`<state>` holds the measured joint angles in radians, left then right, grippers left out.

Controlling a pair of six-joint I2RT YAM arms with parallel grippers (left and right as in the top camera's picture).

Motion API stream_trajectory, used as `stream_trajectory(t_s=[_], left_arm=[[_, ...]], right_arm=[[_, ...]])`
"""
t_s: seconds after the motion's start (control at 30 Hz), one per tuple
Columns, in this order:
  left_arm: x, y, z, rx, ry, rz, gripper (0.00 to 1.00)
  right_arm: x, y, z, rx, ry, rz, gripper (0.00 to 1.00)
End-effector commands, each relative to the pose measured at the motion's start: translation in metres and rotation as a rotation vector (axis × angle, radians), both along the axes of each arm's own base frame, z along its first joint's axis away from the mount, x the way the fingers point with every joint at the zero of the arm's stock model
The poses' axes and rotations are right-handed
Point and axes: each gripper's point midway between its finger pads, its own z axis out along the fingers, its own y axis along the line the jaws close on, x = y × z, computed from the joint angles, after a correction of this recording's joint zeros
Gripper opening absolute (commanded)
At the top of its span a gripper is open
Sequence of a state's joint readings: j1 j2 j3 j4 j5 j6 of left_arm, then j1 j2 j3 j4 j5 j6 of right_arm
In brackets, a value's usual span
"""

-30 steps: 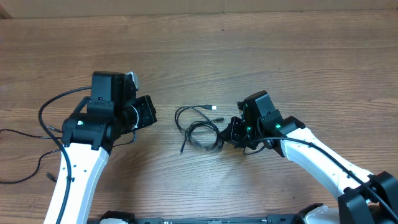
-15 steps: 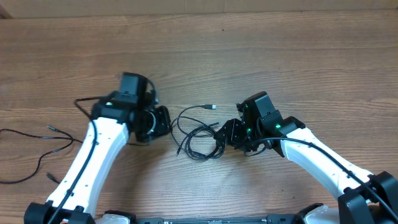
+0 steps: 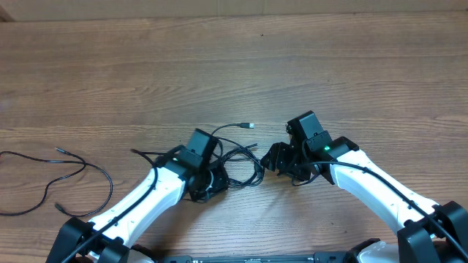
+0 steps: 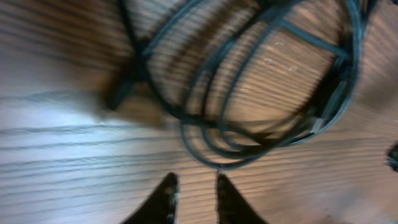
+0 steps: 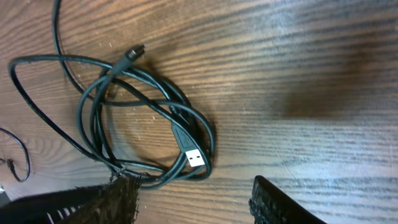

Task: Untangle cables

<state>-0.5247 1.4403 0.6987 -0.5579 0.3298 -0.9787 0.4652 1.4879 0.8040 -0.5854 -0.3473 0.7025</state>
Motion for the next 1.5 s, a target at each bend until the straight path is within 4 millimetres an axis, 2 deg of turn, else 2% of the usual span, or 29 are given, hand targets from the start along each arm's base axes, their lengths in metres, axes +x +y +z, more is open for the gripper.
stream_trajectory(t_s=[0.0, 0.17, 0.3, 0.37, 0.57, 0.7, 0.87, 0.93, 0.97, 1.0, 1.17, 1.23, 1.4, 1.47], left_arm=[[-0.002, -0.008, -0.001, -0.002, 0.044, 0.142, 0.25], [0.001, -0.003, -0.005, 0.056, 0.041, 0.265, 0.24], [-0.003, 0.002, -0.007, 0.082, 0.055, 0.285, 0.18], [-0.001, 0.007, -0.009, 0.107, 0.047, 0.306, 0.26], [0.001, 0.011, -0.010, 0.120, 0.054, 0.380, 0.33], [0.000, 0.012, -0.015, 0.132, 0.080, 0.420, 0.32], [-0.007, 0.009, -0.029, 0.148, 0.143, 0.433, 0.27], [-0.009, 0.006, -0.034, 0.143, 0.162, 0.428, 0.17], [-0.009, 0.006, -0.035, 0.146, 0.165, 0.428, 0.16], [-0.009, 0.006, -0.035, 0.145, 0.164, 0.428, 0.18], [-0.007, 0.005, -0.034, 0.138, 0.156, 0.428, 0.38], [-0.005, 0.005, -0.034, 0.135, 0.149, 0.429, 0.40], [0.001, 0.002, -0.033, 0.121, 0.125, 0.431, 0.07], [0.001, 0.002, -0.033, 0.123, 0.123, 0.432, 0.04]], right_arm=[[0.005, -0.001, 0.000, -0.012, -0.020, -0.008, 0.57], [0.002, -0.003, -0.001, -0.018, -0.010, -0.007, 0.57], [0.002, -0.003, -0.001, -0.018, -0.010, -0.007, 0.58], [0.002, -0.003, -0.001, -0.018, -0.010, -0.007, 0.57], [0.002, -0.003, -0.001, -0.018, -0.010, -0.007, 0.57], [0.002, -0.003, -0.001, -0.018, -0.010, -0.007, 0.57], [0.002, -0.003, -0.001, -0.018, -0.010, -0.007, 0.58], [0.002, -0.003, -0.001, -0.018, -0.010, -0.007, 0.57], [0.002, -0.003, -0.001, -0.018, -0.010, -0.007, 0.57], [0.002, -0.003, -0.001, -0.018, -0.010, -0.007, 0.58], [0.002, -0.003, -0.001, -0.018, -0.010, -0.007, 0.58], [0.002, -0.003, -0.001, -0.018, -0.010, -0.007, 0.58], [0.002, -0.003, -0.001, -0.018, -0.009, -0.007, 0.58], [0.002, -0.003, -0.001, -0.018, -0.009, -0.007, 0.58]])
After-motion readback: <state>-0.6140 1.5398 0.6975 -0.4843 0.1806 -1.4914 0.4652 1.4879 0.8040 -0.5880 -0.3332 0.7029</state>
